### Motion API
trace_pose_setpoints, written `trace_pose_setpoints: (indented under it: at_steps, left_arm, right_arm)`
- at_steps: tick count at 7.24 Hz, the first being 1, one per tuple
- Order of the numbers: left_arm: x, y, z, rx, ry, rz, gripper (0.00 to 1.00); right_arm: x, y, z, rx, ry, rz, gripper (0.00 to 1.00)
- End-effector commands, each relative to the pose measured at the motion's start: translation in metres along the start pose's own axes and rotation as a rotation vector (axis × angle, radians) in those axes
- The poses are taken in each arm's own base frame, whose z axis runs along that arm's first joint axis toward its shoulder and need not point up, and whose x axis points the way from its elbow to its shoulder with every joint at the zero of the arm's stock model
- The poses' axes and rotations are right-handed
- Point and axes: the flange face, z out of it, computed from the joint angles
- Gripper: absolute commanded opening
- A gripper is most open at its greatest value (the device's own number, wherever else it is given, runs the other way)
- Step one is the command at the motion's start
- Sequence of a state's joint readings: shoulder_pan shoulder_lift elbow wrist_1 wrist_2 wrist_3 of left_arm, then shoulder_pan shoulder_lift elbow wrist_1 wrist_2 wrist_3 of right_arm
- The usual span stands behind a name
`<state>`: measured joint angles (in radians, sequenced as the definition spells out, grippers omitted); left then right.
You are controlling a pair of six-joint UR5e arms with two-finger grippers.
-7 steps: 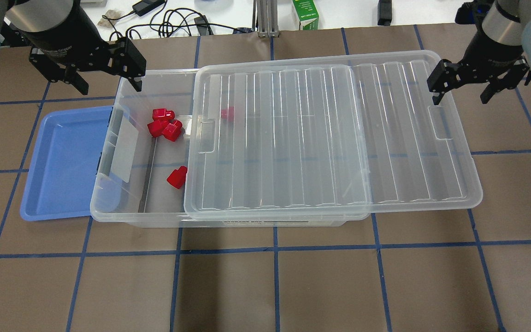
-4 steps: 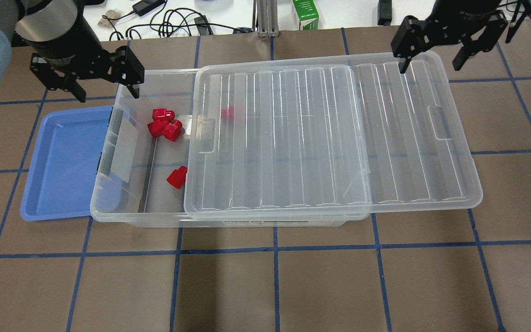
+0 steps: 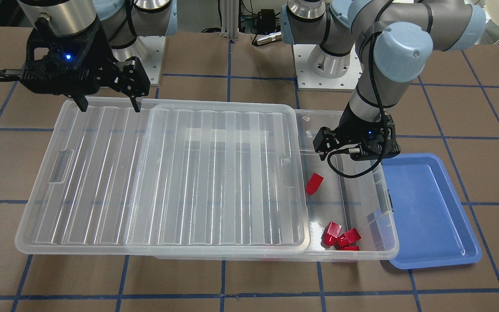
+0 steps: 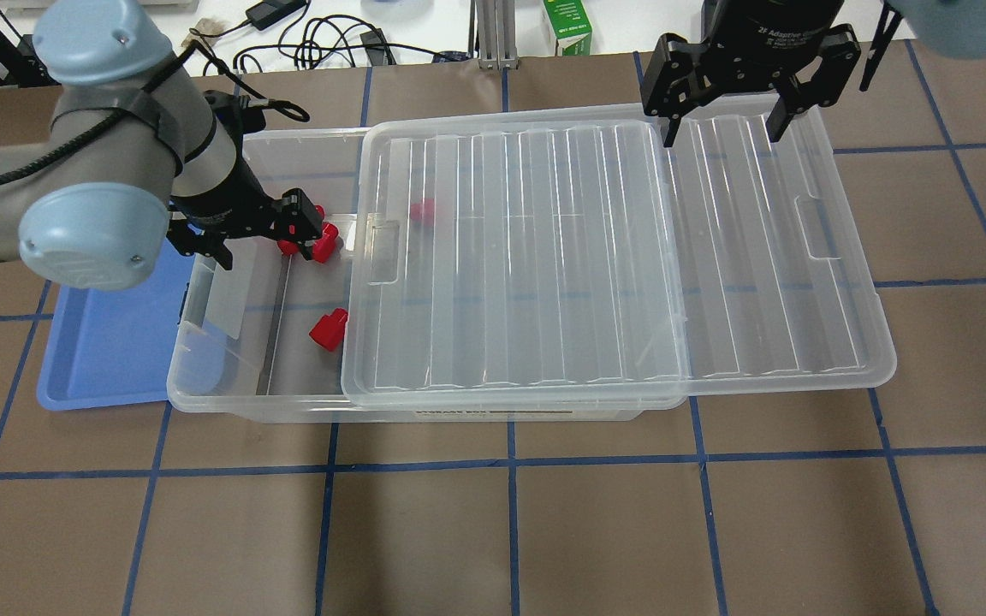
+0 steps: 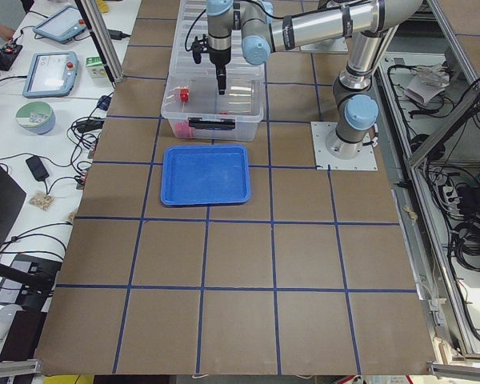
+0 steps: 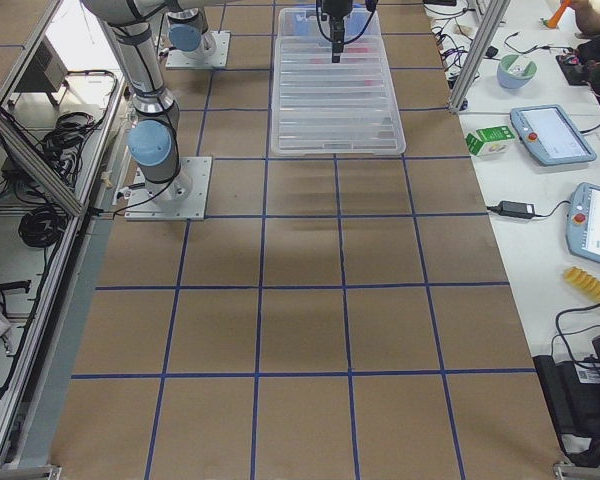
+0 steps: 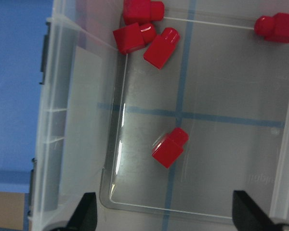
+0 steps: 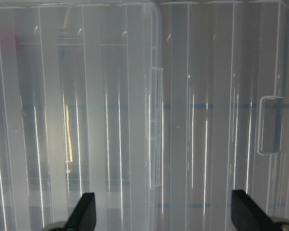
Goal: Place red block in blue tray from box
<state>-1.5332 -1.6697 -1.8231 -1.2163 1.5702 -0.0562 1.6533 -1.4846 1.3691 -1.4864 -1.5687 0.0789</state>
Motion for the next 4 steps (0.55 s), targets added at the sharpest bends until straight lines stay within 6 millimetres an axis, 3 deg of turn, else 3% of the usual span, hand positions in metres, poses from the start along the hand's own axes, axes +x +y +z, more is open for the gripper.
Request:
trace_pose_setpoints:
  at_steps: [1, 4]
  left_arm:
    - [0.006, -0.007, 0.044, -0.069, 0.060, -0.003, 1.00]
    - [0.000, -0.010, 0.067, -0.117, 0.045, -0.102, 1.00]
  right_arm:
    - [0.000, 0.001, 0.001, -0.005, 0.005, 0.001, 1.00]
    - [0.000, 0.000, 0.003, -0.006, 0.007, 0.001, 1.00]
